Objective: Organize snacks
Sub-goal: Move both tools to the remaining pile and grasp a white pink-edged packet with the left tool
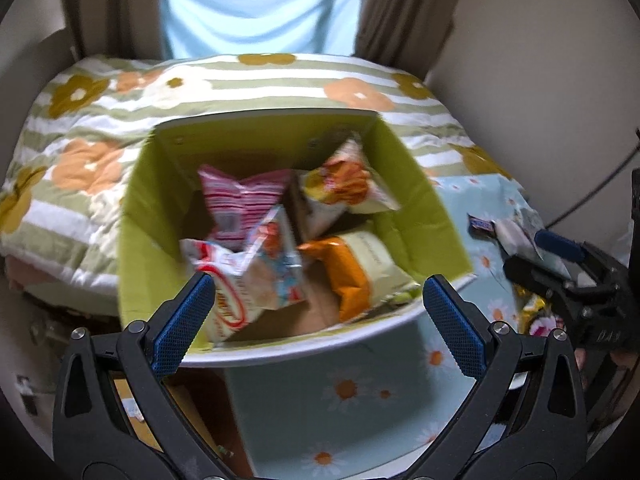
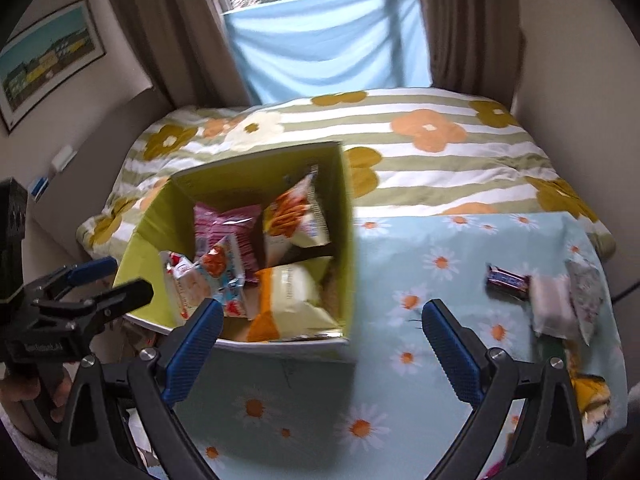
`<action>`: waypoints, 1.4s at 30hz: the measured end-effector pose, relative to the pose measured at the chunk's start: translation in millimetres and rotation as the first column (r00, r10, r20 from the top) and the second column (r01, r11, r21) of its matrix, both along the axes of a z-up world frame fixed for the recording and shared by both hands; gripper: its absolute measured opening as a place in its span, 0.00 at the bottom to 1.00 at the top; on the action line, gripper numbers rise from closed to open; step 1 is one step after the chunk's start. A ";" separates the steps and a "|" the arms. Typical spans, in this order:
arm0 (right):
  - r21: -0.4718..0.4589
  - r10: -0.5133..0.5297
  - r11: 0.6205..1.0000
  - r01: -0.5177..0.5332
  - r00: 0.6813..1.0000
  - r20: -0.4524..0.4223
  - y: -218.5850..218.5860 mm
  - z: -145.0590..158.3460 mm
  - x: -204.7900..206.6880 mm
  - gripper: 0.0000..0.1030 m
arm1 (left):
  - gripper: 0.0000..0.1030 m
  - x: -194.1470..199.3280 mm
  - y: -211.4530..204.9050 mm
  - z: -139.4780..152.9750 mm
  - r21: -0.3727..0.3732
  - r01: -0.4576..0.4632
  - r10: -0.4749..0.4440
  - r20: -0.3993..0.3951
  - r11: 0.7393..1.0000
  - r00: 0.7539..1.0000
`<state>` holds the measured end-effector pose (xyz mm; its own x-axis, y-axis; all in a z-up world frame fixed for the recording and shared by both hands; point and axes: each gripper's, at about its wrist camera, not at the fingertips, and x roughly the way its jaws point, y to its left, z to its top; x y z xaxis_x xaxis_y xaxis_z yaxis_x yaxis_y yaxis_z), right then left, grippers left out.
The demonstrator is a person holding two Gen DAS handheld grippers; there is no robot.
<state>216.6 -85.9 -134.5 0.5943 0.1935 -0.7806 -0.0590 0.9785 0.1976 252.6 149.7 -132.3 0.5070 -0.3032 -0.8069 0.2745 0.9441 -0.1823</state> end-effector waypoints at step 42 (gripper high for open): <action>0.082 -0.191 0.973 0.214 0.954 -0.230 -321.8 -109.1 -133.0 0.96 | 1.00 -151.8 -365.8 -156.5 -0.018 0.151 -0.147 -0.358 0.988 0.922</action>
<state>83.6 -407.6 -243.6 0.4464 0.1741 -0.8777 0.1943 0.9386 0.2850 100.8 -216.1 -288.8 0.1343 -0.3445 -0.9291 0.3306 0.8995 -0.2857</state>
